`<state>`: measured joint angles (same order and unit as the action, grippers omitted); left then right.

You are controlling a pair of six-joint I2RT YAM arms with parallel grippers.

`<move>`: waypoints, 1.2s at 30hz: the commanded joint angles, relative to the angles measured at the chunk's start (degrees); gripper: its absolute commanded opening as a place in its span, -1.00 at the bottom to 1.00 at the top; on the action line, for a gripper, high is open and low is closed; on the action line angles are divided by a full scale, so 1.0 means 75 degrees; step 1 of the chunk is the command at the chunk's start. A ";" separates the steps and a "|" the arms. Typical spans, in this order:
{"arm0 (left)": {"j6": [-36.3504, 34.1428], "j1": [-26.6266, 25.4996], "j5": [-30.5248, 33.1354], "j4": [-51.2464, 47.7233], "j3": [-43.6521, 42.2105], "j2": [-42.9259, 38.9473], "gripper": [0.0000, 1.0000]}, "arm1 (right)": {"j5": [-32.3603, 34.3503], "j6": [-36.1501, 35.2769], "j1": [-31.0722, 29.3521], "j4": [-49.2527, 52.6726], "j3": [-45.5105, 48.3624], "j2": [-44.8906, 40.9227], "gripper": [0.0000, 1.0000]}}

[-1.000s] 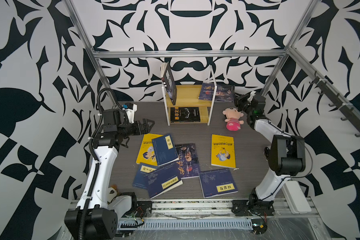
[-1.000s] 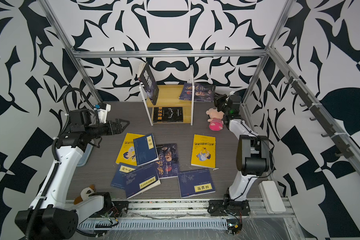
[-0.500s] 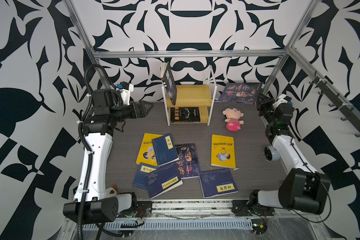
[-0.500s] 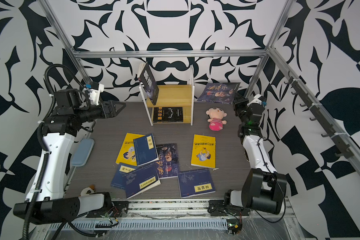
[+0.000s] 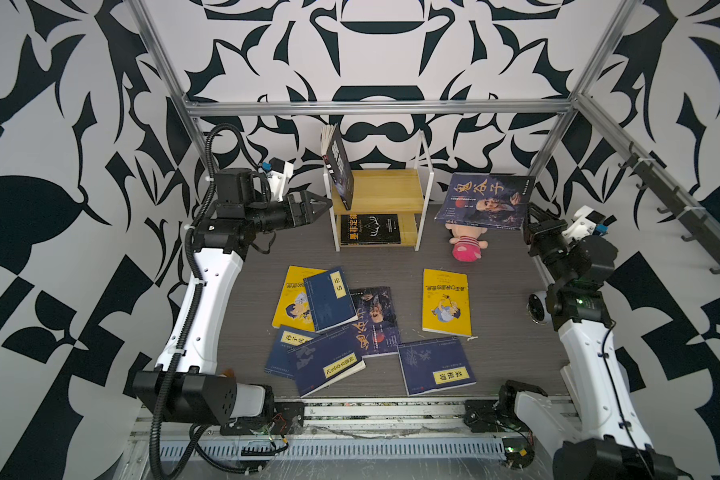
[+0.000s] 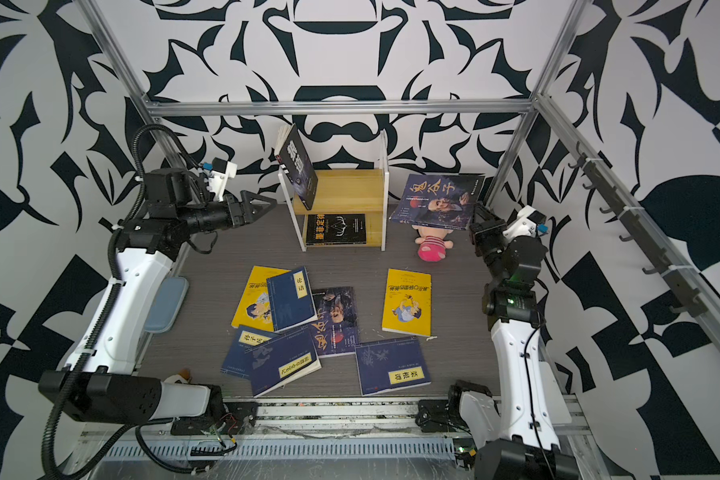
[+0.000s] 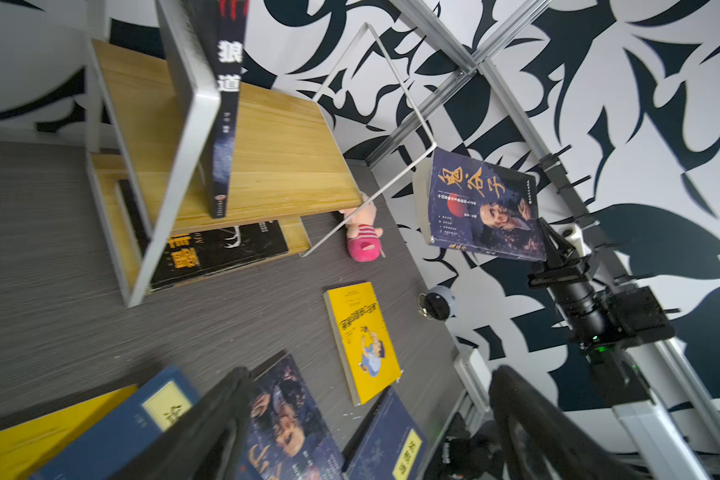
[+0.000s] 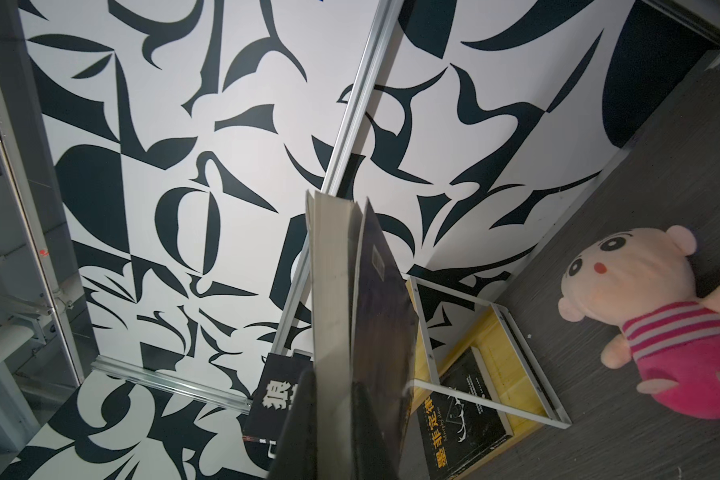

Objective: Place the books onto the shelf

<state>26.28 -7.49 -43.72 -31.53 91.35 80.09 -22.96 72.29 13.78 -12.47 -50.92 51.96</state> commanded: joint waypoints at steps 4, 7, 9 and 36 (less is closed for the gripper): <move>0.2938 -0.0600 -0.0464 0.2562 -0.0334 0.0566 0.91 | -0.0243 0.0857 -0.0239 -0.0763 -0.0488 -0.0264 -1.00; 0.4425 -0.0954 -0.0557 0.4396 -0.0716 0.0860 0.92 | -0.0039 0.0902 -0.0624 -0.0752 -0.0797 -0.0161 -1.00; 0.4958 -0.1215 -0.0393 0.5206 -0.0833 0.1053 0.92 | 0.0205 0.0874 -0.1061 -0.0801 -0.1016 0.0014 -1.00; 0.7767 -0.3182 0.0499 0.7613 -0.2606 0.2180 0.98 | 0.1874 -0.0867 -0.3625 -0.0094 -0.1868 0.0712 -1.00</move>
<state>84.03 -32.12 -38.92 25.08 70.59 97.80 -10.24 71.77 -13.43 -16.51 -64.64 60.77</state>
